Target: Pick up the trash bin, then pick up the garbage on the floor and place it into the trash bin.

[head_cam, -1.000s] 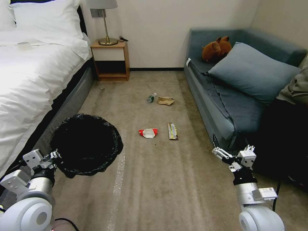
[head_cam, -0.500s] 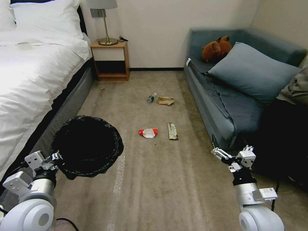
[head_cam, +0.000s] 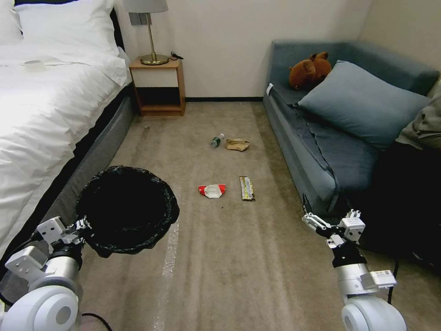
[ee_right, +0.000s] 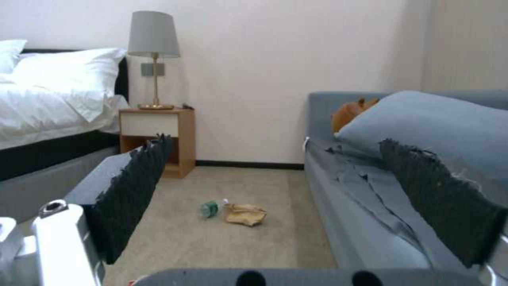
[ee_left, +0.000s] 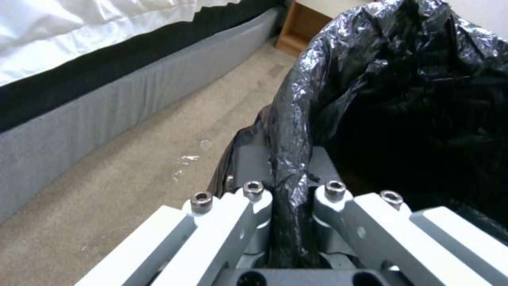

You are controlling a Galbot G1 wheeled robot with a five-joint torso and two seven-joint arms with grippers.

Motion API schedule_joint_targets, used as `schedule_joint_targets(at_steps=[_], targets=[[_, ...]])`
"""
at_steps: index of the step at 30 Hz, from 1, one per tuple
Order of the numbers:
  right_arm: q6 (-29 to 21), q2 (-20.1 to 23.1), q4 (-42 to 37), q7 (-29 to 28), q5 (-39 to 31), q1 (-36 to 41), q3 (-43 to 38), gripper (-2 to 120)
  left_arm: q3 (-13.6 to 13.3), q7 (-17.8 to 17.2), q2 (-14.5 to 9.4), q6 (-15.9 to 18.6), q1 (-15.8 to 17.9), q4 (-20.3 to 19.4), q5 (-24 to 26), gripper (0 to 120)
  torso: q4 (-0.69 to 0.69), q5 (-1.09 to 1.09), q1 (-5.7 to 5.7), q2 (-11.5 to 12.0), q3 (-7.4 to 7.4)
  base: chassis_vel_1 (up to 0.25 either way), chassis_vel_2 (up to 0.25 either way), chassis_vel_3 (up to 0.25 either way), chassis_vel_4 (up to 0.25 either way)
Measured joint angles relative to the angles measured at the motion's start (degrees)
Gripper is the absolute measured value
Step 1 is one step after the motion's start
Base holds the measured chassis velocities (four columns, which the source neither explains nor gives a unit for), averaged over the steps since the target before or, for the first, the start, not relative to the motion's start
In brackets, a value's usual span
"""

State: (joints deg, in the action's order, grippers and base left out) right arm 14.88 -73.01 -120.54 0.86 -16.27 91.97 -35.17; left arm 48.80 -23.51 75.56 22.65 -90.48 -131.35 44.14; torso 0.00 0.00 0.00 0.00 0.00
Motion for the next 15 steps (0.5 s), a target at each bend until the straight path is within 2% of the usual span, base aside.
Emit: schedule_joint_targets(at_steps=[15], targets=[[0.42,0.15,0.9,0.25,-0.61,-0.08,-0.04,98,0.39,0.05,-0.45,-0.04,0.3,1.02,-0.03,4,0.0,0.0,0.0,0.0,0.0,-0.077,0.081,0.085,-0.082]])
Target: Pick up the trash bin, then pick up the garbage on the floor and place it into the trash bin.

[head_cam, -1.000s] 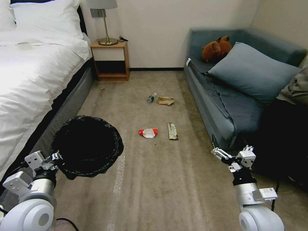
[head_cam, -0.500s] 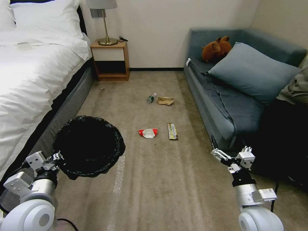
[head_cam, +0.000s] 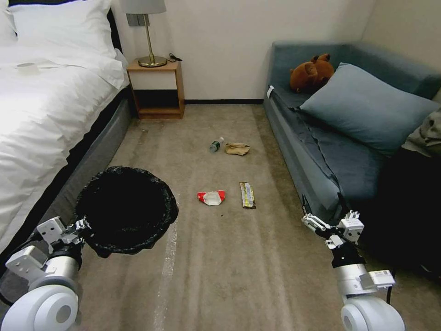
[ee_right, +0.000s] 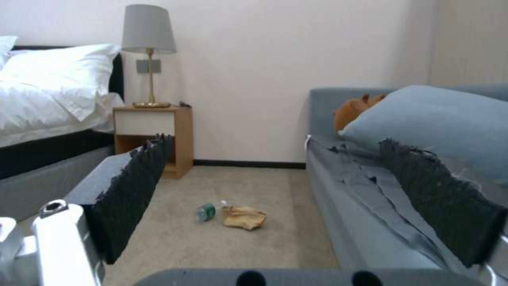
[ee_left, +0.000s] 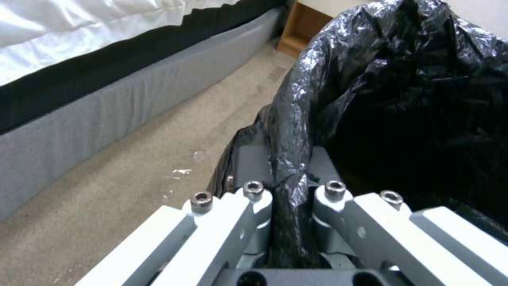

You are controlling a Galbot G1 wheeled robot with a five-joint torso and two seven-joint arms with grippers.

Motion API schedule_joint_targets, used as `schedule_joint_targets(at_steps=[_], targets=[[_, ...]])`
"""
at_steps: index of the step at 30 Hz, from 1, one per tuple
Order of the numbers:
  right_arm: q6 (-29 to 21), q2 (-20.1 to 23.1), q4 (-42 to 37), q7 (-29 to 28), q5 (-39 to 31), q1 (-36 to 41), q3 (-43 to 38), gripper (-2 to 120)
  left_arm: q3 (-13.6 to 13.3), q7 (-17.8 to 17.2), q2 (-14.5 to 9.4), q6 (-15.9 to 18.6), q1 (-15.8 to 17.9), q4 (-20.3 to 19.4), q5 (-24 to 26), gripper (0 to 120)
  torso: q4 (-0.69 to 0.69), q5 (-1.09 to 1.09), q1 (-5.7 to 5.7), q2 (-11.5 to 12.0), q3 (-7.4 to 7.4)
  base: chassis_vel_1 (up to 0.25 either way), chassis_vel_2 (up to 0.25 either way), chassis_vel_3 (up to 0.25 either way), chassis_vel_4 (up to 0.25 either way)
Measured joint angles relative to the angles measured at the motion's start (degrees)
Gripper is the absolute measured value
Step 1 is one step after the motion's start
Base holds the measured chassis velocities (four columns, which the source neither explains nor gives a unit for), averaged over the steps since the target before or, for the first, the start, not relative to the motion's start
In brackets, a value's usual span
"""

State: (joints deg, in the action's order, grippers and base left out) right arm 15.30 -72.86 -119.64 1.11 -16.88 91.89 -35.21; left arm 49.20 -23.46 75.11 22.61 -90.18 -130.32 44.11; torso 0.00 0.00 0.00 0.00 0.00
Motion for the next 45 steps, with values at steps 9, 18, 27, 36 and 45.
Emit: schedule_joint_targets(at_steps=[9,18,27,36,45], targets=[[0.05,0.03,-0.08,0.47,-0.27,0.0,-0.27,98,0.25,-0.53,0.03,-0.17,0.3,0.41,-0.2,4,0.0,0.0,0.0,0.0,0.0,-0.063,0.063,0.06,-0.064],[0.22,-0.06,-0.23,1.1,-0.19,0.03,-0.47,99,0.84,-0.71,-0.42,-0.57,0.18,0.65,-0.05,4,0.0,0.0,0.0,0.0,0.0,-0.103,0.115,0.114,-0.113],[0.49,0.04,-0.28,1.79,0.0,0.21,-0.8,99,1.2,-0.77,-0.78,-0.79,0.35,0.86,-0.19,4,0.0,0.0,0.0,0.0,0.0,-0.103,0.101,0.103,-0.096],[0.51,0.17,-0.23,2.08,0.18,0.14,-0.64,99,1.55,-0.71,-0.86,-0.87,0.59,0.86,-0.66,4,0.0,0.0,0.0,0.0,0.0,-0.12,0.105,0.116,-0.108],[0.16,0.29,-0.66,2.38,0.66,0.01,-0.32,99,2.34,-0.62,0.6,-1.19,1.11,0.88,-1.26,4,0.0,0.0,0.0,0.0,0.0,-0.106,0.109,0.111,-0.103]])
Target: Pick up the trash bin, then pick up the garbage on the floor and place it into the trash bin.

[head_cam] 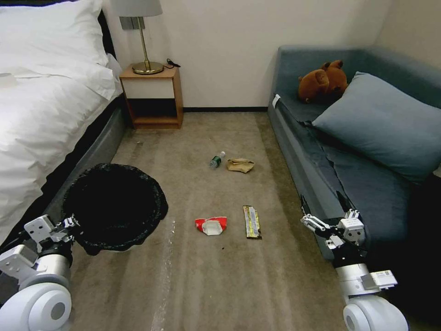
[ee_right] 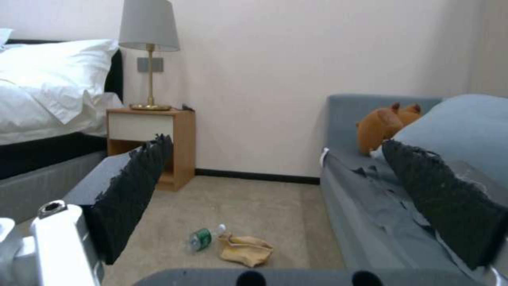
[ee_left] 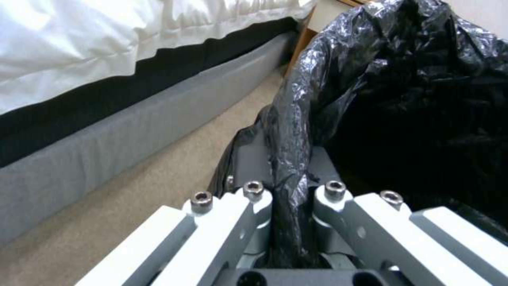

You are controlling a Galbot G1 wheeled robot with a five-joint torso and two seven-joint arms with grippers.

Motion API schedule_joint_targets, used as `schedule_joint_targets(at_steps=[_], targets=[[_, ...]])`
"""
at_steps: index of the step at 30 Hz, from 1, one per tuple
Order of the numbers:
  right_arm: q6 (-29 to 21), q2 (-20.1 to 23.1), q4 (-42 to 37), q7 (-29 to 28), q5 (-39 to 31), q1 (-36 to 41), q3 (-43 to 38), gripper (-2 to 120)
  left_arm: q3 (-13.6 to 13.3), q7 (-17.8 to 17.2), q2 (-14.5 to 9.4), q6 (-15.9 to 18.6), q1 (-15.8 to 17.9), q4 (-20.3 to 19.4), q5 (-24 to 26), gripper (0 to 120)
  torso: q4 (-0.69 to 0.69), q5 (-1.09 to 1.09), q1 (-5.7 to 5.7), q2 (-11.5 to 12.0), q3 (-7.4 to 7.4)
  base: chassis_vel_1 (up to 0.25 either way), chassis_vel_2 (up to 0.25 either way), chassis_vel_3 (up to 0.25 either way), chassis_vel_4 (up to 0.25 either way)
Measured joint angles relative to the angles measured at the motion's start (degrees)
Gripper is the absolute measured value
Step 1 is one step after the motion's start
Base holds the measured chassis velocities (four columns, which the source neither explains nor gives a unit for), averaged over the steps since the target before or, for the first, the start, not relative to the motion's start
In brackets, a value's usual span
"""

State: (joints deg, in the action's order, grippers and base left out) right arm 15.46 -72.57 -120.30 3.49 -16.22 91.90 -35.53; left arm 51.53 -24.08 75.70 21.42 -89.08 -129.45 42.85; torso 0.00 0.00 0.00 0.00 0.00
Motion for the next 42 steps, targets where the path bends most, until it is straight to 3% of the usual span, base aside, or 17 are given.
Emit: schedule_joint_targets(at_steps=[27,42], targets=[[-0.6,-0.02,-0.23,0.18,0.41,-0.6,0.71,99,-0.17,0.53,0.17,-1.49,0.71,2.45,-1.5,4,0.01,0.0,0.0,0.0,0.0,-0.118,0.113,0.116,-0.116],[-0.24,0.14,-0.62,0.04,-0.05,-0.58,-0.56,99,-0.81,0.91,-0.2,-1.48,0.22,1.01,-0.58,4,0.0,-0.01,0.0,0.0,0.0,-0.116,0.119,0.114,-0.114]])
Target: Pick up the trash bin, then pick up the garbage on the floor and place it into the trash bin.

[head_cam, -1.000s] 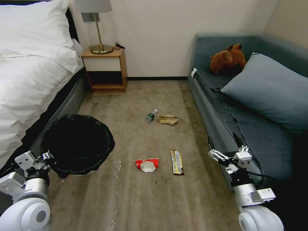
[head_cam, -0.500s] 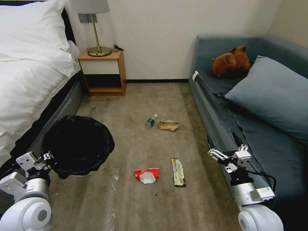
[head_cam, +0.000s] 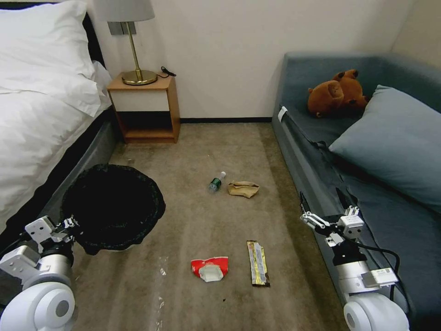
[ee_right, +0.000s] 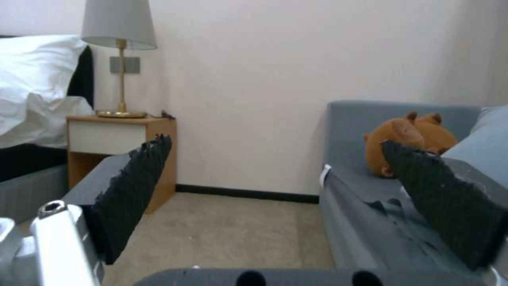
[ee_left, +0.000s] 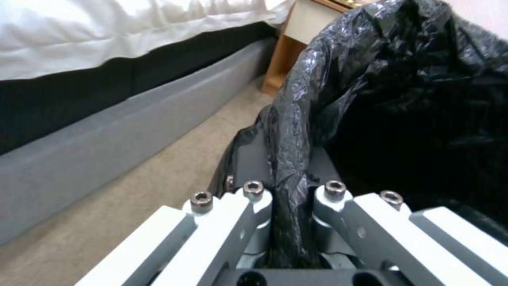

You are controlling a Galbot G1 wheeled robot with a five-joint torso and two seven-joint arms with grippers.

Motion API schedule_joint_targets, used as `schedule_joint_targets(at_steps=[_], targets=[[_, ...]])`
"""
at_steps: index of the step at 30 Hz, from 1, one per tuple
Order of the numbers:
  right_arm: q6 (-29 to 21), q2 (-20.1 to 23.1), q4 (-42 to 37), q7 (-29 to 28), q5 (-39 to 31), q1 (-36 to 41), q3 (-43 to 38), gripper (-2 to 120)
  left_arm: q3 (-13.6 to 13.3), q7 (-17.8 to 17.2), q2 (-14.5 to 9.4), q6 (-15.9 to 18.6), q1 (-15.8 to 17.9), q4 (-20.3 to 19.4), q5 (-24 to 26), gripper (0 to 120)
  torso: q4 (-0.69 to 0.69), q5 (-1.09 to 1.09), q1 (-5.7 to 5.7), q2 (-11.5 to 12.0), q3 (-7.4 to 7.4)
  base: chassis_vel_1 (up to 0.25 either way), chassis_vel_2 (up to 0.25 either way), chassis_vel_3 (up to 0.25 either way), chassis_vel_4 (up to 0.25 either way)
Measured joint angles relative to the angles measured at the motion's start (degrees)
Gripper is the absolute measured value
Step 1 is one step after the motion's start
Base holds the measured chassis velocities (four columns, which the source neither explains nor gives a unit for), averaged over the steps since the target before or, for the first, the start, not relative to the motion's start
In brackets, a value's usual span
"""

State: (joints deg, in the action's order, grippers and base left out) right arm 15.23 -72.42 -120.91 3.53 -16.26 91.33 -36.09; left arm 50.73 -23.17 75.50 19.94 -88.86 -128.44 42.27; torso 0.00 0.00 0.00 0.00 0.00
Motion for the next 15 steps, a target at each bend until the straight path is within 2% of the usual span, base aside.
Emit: schedule_joint_targets(at_steps=[11,15], targets=[[4.07,-0.03,1.33,0.1,1.65,-0.87,-0.14,100,-0.16,0.06,0.38,-0.01,-0.28,-0.11,-0.26,4,-0.01,0.01,0.0,0.0,0.0,-0.1,0.111,0.099,-0.101],[5.52,-0.07,1.73,0.23,2.69,-0.97,-0.29,100,-0.38,0.06,0.54,0.07,-0.06,-0.22,-0.58,4,0.0,0.0,0.0,0.0,0.0,-0.016,0.02,0.012,-0.021]])
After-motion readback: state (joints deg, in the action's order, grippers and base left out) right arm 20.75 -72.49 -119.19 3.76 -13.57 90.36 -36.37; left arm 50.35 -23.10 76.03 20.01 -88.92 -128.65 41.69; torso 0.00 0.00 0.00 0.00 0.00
